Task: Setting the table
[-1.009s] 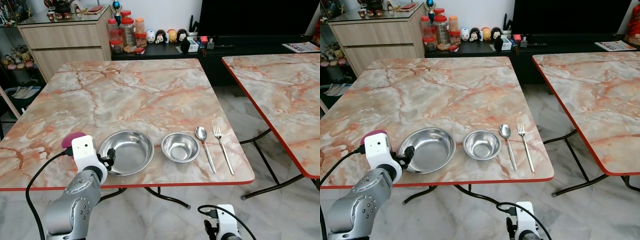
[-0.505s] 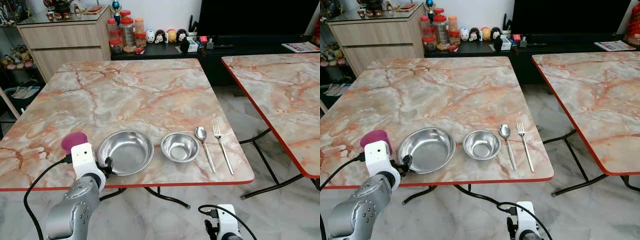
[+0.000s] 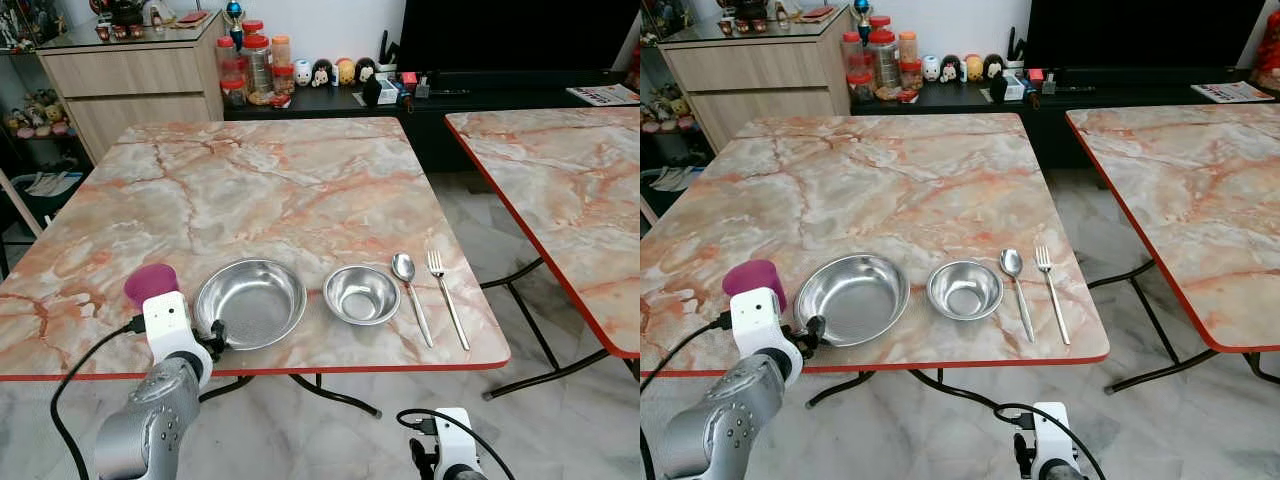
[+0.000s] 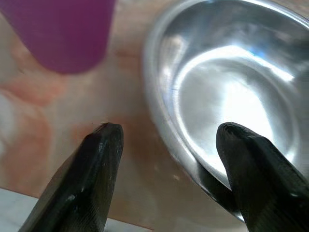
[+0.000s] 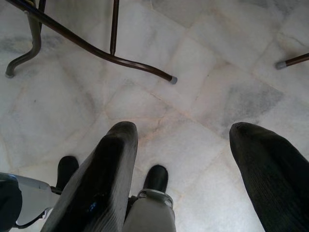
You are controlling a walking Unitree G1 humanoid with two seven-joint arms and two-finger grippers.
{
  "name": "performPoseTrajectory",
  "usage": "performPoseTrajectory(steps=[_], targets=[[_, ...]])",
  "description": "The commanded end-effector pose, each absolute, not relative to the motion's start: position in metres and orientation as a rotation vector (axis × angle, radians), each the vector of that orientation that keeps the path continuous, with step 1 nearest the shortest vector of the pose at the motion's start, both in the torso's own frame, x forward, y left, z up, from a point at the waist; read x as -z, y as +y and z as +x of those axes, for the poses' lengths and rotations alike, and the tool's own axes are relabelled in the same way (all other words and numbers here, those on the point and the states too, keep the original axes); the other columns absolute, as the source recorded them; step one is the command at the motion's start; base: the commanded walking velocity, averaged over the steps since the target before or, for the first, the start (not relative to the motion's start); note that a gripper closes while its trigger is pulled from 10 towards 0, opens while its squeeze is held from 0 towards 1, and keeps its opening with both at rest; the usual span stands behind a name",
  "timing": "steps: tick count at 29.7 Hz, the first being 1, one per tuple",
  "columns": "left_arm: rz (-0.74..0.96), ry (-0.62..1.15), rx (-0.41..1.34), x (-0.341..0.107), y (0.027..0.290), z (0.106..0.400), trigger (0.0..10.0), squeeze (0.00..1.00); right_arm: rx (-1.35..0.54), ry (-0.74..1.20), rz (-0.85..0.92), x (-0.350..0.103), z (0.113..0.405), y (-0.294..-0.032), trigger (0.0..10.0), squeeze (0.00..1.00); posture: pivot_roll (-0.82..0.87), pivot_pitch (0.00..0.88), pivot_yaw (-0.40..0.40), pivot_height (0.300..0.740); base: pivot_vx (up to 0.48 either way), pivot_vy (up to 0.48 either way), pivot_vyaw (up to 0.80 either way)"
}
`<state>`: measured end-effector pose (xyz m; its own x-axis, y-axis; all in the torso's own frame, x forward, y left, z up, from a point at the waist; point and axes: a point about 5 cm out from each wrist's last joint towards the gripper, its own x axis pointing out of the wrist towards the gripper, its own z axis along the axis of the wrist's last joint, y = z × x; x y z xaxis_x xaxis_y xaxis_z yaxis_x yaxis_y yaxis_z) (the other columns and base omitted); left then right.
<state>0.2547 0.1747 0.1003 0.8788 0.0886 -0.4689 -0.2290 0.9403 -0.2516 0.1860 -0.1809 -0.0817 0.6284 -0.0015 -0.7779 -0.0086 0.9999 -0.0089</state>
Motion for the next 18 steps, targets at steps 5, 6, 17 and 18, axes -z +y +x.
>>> performPoseTrajectory(steps=[5,6,17,18], targets=[[-0.388,0.503,-0.136,-0.0986,0.1729,0.2545,10.0,0.00,0.000,0.881,0.000,0.0799,0.1900,-0.1800,10.0,0.00,0.10,0.000,0.002,0.727,0.000,0.000,0.00],[-0.399,0.505,-0.125,-0.0994,0.1726,0.2547,10.0,0.00,-0.001,0.882,0.000,0.0799,0.1900,-0.1796,10.0,0.00,0.10,0.000,0.003,0.727,0.000,0.000,0.00],[-0.400,0.495,-0.112,-0.1033,0.1744,0.2563,0.0,0.00,-0.002,0.883,0.001,0.0802,0.1897,-0.1789,10.0,0.00,0.10,0.000,0.004,0.727,0.000,0.000,0.00],[-0.400,0.495,-0.111,-0.1033,0.1744,0.2564,0.0,0.00,-0.001,0.883,0.001,0.0802,0.1896,-0.1791,10.0,0.00,0.10,0.000,0.004,0.727,0.000,0.000,0.00]])
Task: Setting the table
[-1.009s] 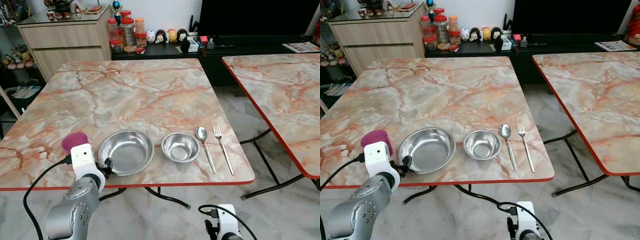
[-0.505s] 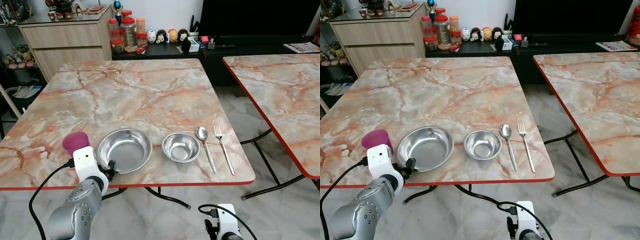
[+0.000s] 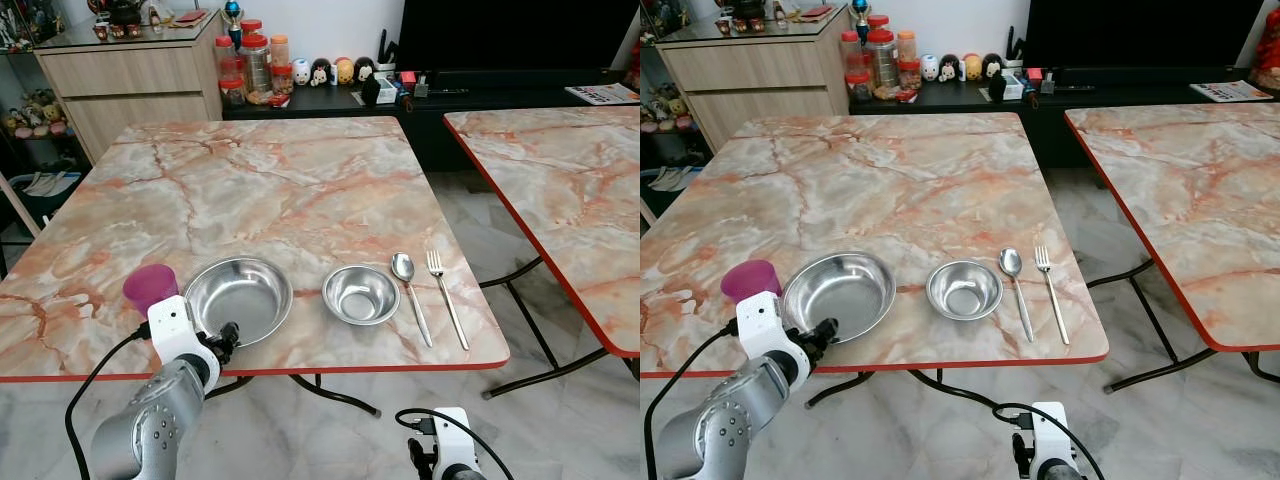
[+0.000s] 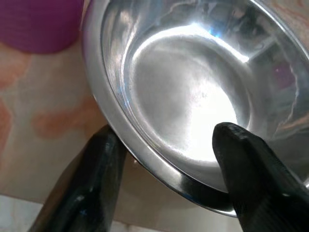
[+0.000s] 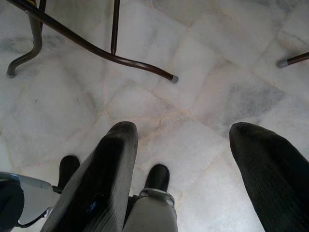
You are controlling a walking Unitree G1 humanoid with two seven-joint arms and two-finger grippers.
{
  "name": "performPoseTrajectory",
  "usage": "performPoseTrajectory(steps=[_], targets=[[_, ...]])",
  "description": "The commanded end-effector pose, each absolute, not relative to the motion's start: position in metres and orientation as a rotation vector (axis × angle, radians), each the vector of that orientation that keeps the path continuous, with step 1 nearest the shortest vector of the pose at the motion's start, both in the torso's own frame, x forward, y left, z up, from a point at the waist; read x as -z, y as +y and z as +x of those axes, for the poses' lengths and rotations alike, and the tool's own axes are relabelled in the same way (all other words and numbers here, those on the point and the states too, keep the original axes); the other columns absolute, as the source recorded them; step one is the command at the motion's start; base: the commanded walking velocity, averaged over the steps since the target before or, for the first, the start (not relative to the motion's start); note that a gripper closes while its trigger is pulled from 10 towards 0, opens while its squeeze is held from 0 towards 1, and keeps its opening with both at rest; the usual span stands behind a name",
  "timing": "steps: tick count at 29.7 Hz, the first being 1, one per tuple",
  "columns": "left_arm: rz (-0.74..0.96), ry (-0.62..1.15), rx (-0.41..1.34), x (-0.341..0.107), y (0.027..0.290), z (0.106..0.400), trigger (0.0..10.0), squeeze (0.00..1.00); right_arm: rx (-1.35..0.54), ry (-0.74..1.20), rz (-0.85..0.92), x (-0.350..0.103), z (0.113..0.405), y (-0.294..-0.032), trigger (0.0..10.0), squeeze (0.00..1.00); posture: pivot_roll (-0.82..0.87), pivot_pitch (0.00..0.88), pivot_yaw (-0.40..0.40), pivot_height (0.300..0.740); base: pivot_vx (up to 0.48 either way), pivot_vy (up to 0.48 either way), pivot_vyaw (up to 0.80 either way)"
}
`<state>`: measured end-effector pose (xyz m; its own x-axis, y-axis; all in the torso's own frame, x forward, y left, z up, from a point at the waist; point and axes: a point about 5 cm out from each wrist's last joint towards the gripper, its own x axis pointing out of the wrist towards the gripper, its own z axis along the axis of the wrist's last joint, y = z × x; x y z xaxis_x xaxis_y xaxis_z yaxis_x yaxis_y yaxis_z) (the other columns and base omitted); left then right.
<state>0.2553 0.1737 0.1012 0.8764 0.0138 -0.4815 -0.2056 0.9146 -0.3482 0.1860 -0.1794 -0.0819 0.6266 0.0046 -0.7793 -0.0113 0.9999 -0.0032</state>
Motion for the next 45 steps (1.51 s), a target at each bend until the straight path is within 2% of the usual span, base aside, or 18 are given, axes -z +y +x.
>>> performPoseTrajectory(steps=[1,36,45], targets=[[-0.400,0.495,-0.111,-0.103,0.174,0.256,0.0,0.00,-0.001,0.883,0.001,0.080,0.190,-0.179,10.0,0.00,0.10,0.000,0.004,0.727,0.000,0.000,0.00],[-0.382,0.490,-0.136,-0.103,0.174,0.256,0.0,0.00,-0.022,0.882,0.001,0.079,0.194,-0.173,10.0,0.00,0.12,0.000,-0.004,0.727,0.000,0.000,0.00],[-0.470,0.308,-0.109,-0.122,0.174,0.264,0.0,0.00,-0.031,0.879,-0.001,0.078,0.195,-0.172,10.0,0.00,0.12,0.000,-0.008,0.727,0.000,0.000,0.00]])
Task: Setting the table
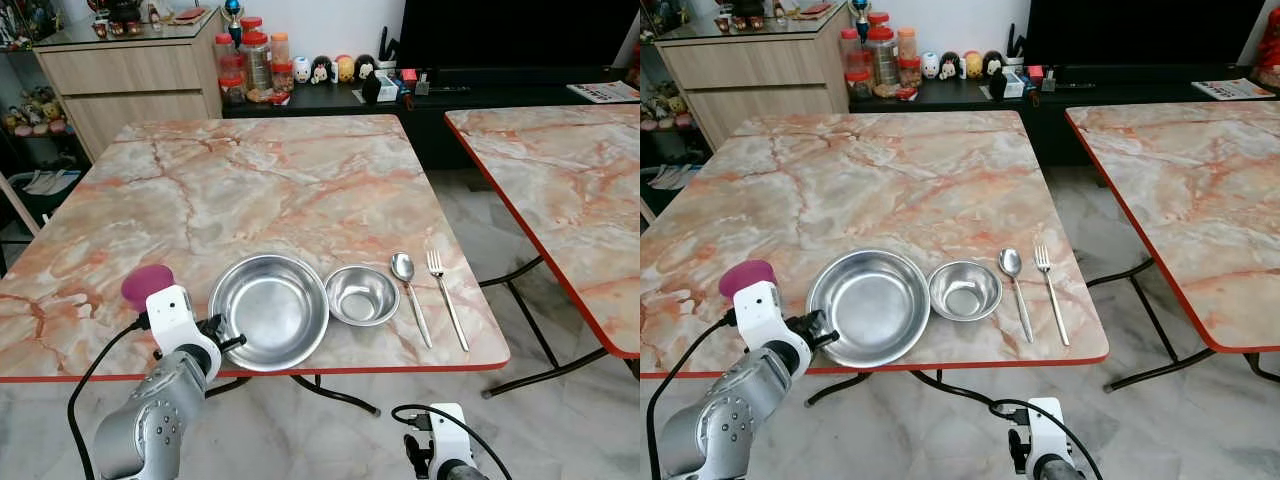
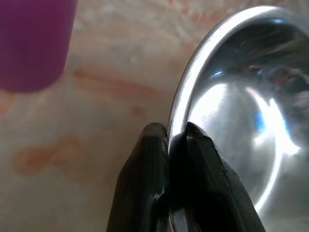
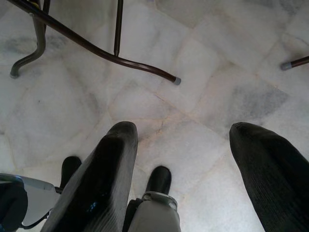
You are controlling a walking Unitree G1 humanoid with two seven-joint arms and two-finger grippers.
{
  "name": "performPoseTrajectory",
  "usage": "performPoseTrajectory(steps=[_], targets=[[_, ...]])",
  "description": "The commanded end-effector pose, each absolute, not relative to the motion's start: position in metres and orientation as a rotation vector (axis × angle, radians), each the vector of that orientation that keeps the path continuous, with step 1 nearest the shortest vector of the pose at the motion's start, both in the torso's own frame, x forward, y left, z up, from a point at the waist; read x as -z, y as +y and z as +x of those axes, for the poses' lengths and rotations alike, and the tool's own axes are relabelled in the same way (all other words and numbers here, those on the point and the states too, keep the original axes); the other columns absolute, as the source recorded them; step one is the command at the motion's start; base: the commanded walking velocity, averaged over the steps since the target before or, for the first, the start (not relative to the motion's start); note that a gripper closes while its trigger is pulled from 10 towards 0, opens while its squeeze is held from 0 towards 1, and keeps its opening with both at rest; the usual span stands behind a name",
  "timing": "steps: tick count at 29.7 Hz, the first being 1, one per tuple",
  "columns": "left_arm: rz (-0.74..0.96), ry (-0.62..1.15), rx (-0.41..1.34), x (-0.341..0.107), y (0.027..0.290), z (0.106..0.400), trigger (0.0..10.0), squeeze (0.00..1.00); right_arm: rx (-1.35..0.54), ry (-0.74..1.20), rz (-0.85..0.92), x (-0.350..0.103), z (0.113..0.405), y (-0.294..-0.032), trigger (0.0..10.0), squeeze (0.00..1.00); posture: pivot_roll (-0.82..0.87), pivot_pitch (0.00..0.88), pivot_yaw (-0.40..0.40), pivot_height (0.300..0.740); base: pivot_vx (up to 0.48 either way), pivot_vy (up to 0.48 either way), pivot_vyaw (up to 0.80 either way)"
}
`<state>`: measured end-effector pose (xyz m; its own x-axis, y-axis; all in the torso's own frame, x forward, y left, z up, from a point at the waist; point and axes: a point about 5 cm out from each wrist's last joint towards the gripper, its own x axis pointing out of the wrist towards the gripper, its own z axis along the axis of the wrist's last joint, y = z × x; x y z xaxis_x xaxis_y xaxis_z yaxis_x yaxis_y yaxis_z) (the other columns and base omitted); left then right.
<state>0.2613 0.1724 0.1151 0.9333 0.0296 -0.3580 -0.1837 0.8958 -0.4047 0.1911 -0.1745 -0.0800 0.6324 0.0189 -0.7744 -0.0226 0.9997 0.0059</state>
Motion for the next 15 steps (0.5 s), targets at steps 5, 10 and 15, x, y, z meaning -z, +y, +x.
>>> performPoseTrajectory(steps=[5,10,15], targets=[[-0.503,0.227,-0.130,-0.130,0.178,0.270,0.0,0.00,-0.038,0.871,0.001,0.077,0.197,-0.170,10.0,0.00,0.11,0.000,-0.008,0.727,0.000,0.000,0.00],[-0.541,0.101,-0.114,-0.146,0.179,0.274,5.7,0.00,-0.048,0.870,-0.002,0.077,0.197,-0.169,10.0,0.00,0.11,0.000,-0.013,0.727,0.000,0.000,0.00],[-0.593,-0.036,-0.068,-0.162,0.175,0.277,10.0,0.00,-0.045,0.870,-0.001,0.077,0.197,-0.171,10.0,0.00,0.11,0.000,-0.022,0.727,0.000,0.000,0.00]])
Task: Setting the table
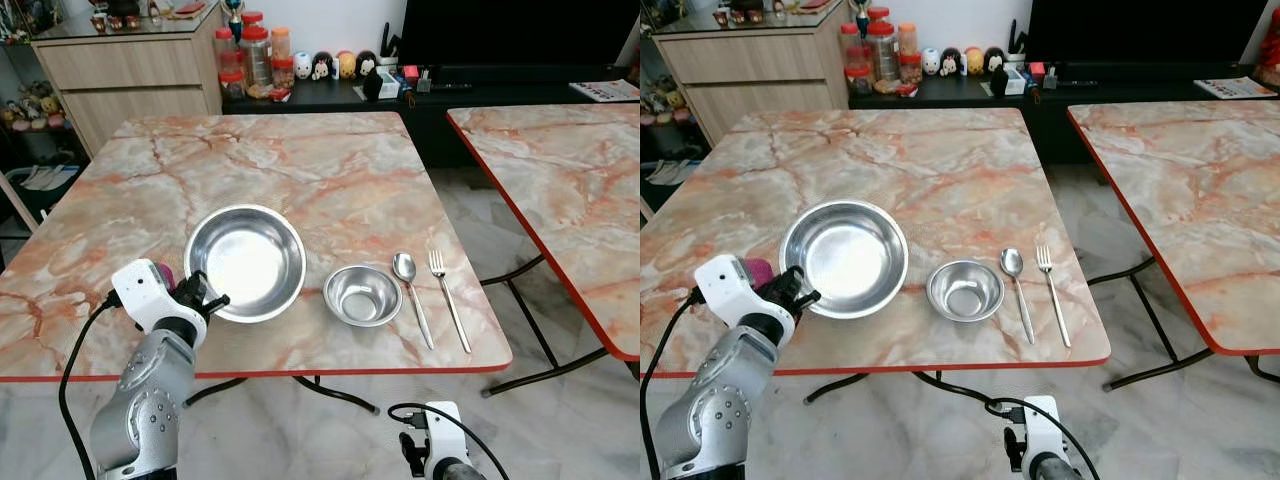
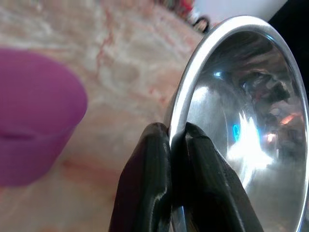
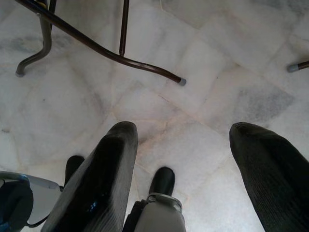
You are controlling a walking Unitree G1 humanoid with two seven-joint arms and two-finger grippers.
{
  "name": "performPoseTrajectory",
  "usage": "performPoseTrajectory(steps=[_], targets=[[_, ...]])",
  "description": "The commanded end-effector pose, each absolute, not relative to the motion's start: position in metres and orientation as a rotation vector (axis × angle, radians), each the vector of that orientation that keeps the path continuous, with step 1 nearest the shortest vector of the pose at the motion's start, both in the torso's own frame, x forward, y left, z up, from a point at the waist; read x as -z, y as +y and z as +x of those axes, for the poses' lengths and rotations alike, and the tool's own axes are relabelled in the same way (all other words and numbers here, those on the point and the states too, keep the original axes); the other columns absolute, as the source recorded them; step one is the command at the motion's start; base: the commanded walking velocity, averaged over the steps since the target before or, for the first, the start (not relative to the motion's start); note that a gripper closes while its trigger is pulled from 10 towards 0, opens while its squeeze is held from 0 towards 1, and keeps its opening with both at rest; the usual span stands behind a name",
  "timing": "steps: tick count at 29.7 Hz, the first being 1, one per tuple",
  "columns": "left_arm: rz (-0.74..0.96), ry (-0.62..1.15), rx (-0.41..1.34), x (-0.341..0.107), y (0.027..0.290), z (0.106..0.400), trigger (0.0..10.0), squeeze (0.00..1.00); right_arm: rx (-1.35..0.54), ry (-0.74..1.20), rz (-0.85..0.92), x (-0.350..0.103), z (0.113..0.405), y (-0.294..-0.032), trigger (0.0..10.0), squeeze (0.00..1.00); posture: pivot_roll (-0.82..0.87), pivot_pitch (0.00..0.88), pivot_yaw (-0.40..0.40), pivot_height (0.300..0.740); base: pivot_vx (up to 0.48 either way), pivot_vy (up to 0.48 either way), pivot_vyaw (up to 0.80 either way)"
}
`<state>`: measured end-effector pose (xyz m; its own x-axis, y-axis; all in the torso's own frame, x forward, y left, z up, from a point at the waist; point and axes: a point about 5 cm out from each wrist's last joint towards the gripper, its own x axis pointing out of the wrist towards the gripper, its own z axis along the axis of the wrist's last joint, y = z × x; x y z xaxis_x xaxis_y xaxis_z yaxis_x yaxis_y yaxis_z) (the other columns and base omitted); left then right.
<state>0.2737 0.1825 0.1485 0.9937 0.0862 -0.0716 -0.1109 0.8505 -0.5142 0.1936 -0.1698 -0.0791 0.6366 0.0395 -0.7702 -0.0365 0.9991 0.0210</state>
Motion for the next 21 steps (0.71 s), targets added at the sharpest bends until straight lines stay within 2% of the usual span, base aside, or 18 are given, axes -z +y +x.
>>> performPoseTrajectory(steps=[1,3,6,9,12,21], targets=[[-0.599,-0.051,-0.064,-0.164,0.175,0.277,10.0,0.00,-0.044,0.870,-0.001,0.077,0.197,-0.171,10.0,0.00,0.11,0.000,-0.022,0.727,0.000,0.000,0.00],[-0.539,-0.083,-0.097,-0.167,0.176,0.280,10.0,0.00,-0.045,0.868,-0.002,0.077,0.197,-0.172,10.0,0.00,0.11,0.000,-0.025,0.727,0.000,0.000,0.00],[-0.358,-0.147,-0.154,-0.171,0.174,0.288,10.0,0.00,-0.049,0.852,0.006,0.075,0.200,-0.172,10.0,0.00,0.09,0.000,-0.032,0.727,0.000,0.000,0.00],[-0.342,-0.219,-0.183,-0.180,0.174,0.292,10.0,0.00,-0.045,0.847,0.008,0.075,0.201,-0.173,10.0,0.00,0.07,0.000,-0.030,0.727,0.000,-0.176,0.00],[-0.218,-0.259,-0.195,-0.185,0.173,0.296,10.0,0.00,-0.037,0.862,-0.003,0.076,0.199,-0.177,10.0,0.00,0.07,0.000,-0.030,0.727,0.000,-0.257,0.00],[-0.157,-0.342,-0.233,-0.188,0.171,0.302,10.0,0.00,-0.026,0.877,-0.018,0.078,0.193,-0.185,10.0,0.00,0.06,0.000,-0.031,0.727,0.000,-0.278,0.00]])
